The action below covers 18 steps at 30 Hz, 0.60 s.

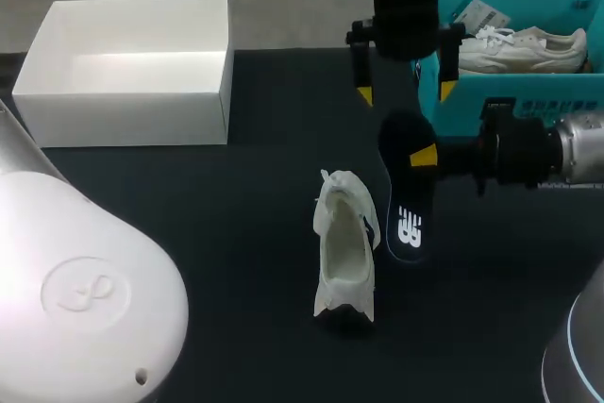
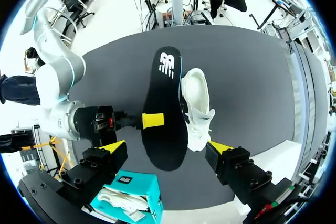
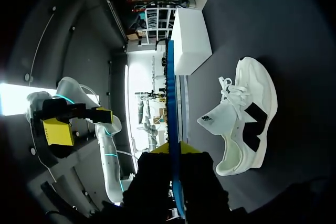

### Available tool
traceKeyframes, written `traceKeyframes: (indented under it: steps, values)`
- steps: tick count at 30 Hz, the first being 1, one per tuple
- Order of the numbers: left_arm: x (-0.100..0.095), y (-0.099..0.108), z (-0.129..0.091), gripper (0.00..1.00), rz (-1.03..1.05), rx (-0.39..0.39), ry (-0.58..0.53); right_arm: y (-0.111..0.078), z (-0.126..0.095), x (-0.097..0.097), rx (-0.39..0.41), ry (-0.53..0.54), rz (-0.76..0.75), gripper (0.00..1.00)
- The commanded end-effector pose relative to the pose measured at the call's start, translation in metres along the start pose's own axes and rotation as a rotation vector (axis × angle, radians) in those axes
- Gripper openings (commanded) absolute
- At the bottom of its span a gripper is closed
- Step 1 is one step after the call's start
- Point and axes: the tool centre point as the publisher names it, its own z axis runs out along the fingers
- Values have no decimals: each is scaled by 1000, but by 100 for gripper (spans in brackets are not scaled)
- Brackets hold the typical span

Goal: Take the shoe out of the shoebox, open the shoe tongue, remove and reinsert the insole, then place the shoe into the shoebox

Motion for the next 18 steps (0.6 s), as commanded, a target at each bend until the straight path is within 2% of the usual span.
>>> traceKeyframes:
  steps: [1,18]
  values:
    - [-3,-5,2,100,36,-15,26,1,0,-1,2,0,2,0]
    - [-14,-12,2,100,83,-55,25,0,0,-3,9,10,9,0]
